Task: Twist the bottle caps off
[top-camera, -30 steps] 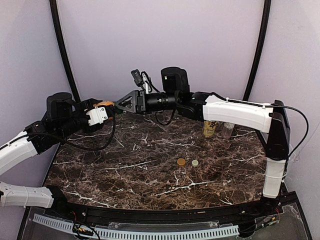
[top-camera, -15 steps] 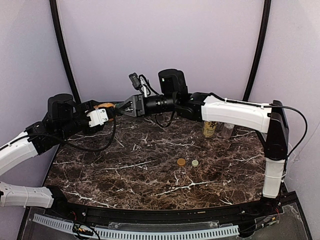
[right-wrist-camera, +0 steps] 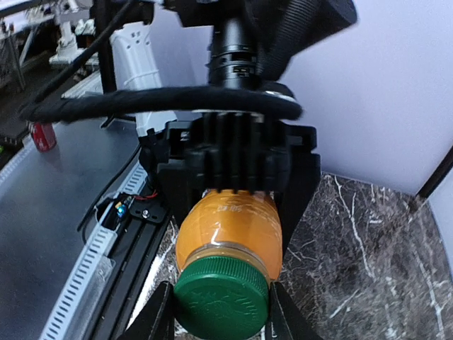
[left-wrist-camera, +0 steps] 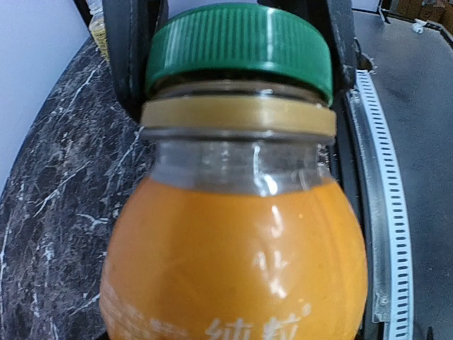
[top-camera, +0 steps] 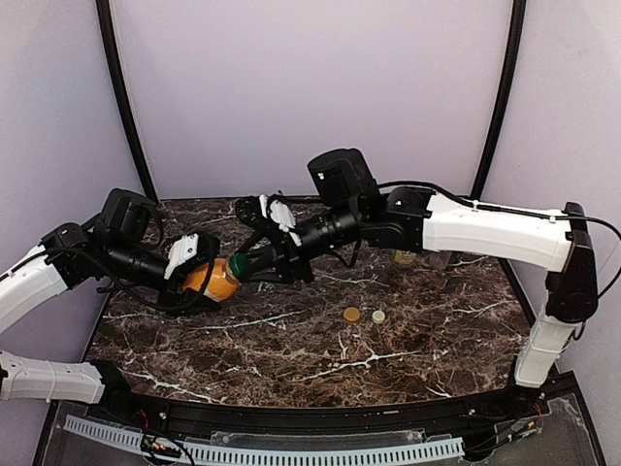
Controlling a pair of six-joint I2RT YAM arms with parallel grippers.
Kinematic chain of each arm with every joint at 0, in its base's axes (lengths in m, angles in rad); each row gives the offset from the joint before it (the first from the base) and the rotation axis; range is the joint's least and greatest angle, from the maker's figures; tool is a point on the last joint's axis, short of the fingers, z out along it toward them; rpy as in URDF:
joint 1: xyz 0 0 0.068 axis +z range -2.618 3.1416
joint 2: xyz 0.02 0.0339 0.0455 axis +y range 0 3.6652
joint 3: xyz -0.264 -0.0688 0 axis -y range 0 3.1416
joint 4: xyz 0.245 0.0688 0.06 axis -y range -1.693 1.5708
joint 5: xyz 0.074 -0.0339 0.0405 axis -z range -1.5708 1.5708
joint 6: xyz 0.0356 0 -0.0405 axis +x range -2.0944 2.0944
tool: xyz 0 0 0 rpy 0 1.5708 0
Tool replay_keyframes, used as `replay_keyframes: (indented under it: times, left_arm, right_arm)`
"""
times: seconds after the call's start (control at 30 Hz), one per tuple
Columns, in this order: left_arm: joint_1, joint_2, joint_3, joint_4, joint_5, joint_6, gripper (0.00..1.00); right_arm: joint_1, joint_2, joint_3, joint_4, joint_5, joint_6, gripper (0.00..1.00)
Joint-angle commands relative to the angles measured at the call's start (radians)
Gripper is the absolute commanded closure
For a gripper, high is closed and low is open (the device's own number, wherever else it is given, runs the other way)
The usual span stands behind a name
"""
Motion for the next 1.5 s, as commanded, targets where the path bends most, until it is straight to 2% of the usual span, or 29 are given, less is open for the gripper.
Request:
replay_keyframes:
  times: [0.0,0.23,0.6,0.63,0.7,0.9,1.07,1.2,1.3,1.37,1.47]
  left_arm:
    - [0.002,-0.003,0.033,-0.049,0.266,-0.091,0.75]
    - [0.006,-0.01,0.019,-0.026,0.259,-0.114,0.76]
    - [0.011,-0.022,0.005,-0.011,0.243,-0.118,0.76]
    - [0.011,-0.022,0.004,-0.009,0.237,-0.117,0.76]
    - [0.011,-0.022,0.003,-0.003,0.233,-0.115,0.76]
    - [0.011,-0.019,0.014,0.002,0.231,-0.116,0.76]
    - [0.012,-0.024,0.008,0.004,0.229,-0.119,0.76]
    - [0.013,-0.027,0.003,0.011,0.215,-0.122,0.76]
    - [0.017,-0.032,-0.003,0.032,0.171,-0.121,0.76]
    - [0.018,-0.037,-0.011,0.068,0.092,-0.119,0.75]
    - [0.02,-0.041,-0.023,0.165,-0.11,-0.107,0.75]
  right_arm:
    - [0.048,-0.043,-0.016,-0.073,0.022,-0.384,1.0]
    - [0.057,-0.055,-0.029,-0.06,0.104,-0.452,1.0]
    - [0.059,-0.088,-0.084,0.011,0.126,-0.482,1.0]
    - [0.061,-0.086,-0.077,0.015,0.123,-0.472,0.97]
    - [0.063,-0.075,-0.056,0.016,0.12,-0.452,0.83]
    - [0.063,-0.052,-0.037,0.022,0.14,-0.437,0.57]
    - [0.063,-0.054,-0.035,0.032,0.155,-0.389,0.31]
    - [0.062,-0.071,-0.046,0.065,0.18,-0.32,0.22]
    - [0.046,-0.084,-0.028,0.092,0.198,-0.178,0.08]
    - [0.02,-0.084,0.012,0.091,0.193,-0.011,0.06]
    - [-0.036,-0.068,0.068,0.091,0.184,0.324,0.07]
